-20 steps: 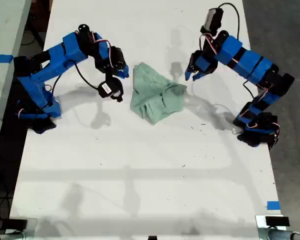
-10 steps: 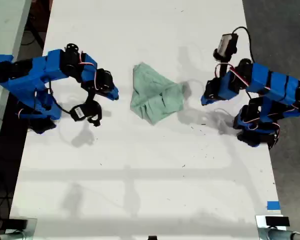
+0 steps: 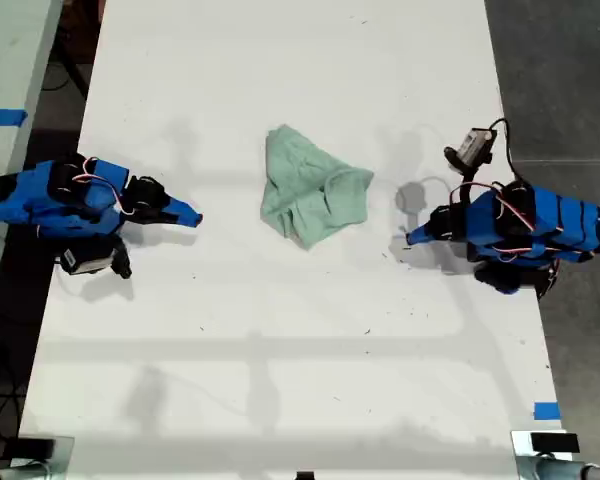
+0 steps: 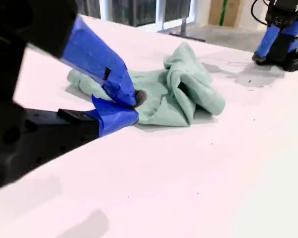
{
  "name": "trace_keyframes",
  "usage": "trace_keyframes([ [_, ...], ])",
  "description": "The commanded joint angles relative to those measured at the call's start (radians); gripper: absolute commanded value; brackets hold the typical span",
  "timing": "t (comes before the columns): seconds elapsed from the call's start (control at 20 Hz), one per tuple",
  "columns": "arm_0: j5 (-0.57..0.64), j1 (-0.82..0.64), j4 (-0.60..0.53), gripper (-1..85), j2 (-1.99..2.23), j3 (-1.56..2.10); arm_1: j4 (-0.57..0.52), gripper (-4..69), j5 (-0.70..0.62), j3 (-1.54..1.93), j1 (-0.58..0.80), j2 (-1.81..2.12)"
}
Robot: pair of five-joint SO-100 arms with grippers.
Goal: Fold t shirt
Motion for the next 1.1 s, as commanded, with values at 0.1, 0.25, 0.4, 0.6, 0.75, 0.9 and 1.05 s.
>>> trace_keyframes([
  [0.1, 0.069, -0.051, -0.04, -0.2, 0.087, 0.137, -0.084, 1.7, 0.034, 0.195, 0.077, 0.04],
  [0.25, 0.02, -0.071, 0.015, -0.2, 0.087, 0.138, -0.091, 5.2, 0.061, 0.206, 0.051, 0.04],
  [0.4, 0.009, -0.052, 0.003, -0.2, 0.087, 0.141, -0.08, 3.1, 0.161, 0.206, 0.037, 0.04],
  [0.6, -0.026, 0.012, 0.032, 4.6, 0.087, 0.121, -0.094, 1.2, 0.351, 0.213, -0.018, 0.04],
  [0.75, -0.028, 0.015, 0.06, 8.5, 0.087, 0.114, -0.089, -0.2, 0.23, 0.213, 0.018, 0.04],
  [0.9, -0.025, 0.018, 0.057, 10.4, 0.087, 0.132, -0.107, 0.1, 0.149, 0.222, 0.005, 0.04],
  [1.05, -0.025, 0.014, 0.057, 11.2, 0.087, 0.132, -0.107, 1.1, 0.052, 0.222, 0.002, 0.04],
])
